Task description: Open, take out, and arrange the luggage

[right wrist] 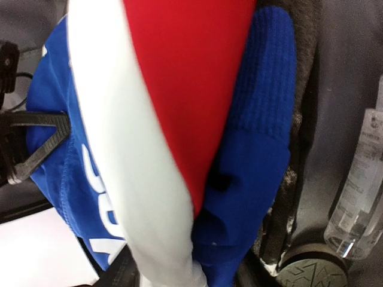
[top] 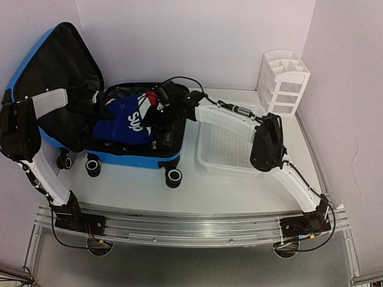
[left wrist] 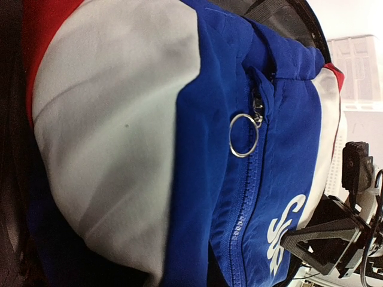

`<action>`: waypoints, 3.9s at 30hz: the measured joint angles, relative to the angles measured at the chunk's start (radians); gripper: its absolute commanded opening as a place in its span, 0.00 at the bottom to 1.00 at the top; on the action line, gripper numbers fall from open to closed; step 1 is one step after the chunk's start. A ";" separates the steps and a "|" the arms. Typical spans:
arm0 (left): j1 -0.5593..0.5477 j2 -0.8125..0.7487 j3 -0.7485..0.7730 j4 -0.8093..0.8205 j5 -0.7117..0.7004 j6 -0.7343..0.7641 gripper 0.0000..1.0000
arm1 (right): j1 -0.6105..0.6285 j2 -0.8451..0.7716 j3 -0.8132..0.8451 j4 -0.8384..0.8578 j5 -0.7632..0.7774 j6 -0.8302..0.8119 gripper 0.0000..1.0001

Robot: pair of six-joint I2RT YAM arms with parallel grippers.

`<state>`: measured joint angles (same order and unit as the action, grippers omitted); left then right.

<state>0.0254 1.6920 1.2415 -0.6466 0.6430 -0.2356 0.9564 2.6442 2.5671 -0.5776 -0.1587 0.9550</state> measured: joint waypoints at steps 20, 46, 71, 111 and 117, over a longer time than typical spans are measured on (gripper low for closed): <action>0.000 0.005 0.014 -0.008 -0.006 0.001 0.00 | 0.013 0.000 -0.024 0.043 0.054 -0.056 0.32; 0.000 0.011 0.021 -0.010 -0.017 0.002 0.00 | 0.089 -0.010 0.015 0.036 0.274 -0.289 0.48; 0.000 0.011 0.023 -0.010 -0.018 0.003 0.00 | 0.131 -0.011 0.059 0.046 0.320 -0.356 0.54; 0.000 0.011 0.091 -0.022 0.001 0.000 0.00 | -0.002 0.014 -0.009 0.233 0.027 -0.058 0.00; -0.007 -0.010 0.133 -0.025 0.037 -0.029 0.00 | -0.018 -0.067 -0.022 0.261 0.031 -0.081 0.00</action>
<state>0.0182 1.6821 1.3746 -0.6720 0.6796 -0.2644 0.9383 2.5771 2.5449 -0.3169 -0.1281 0.8743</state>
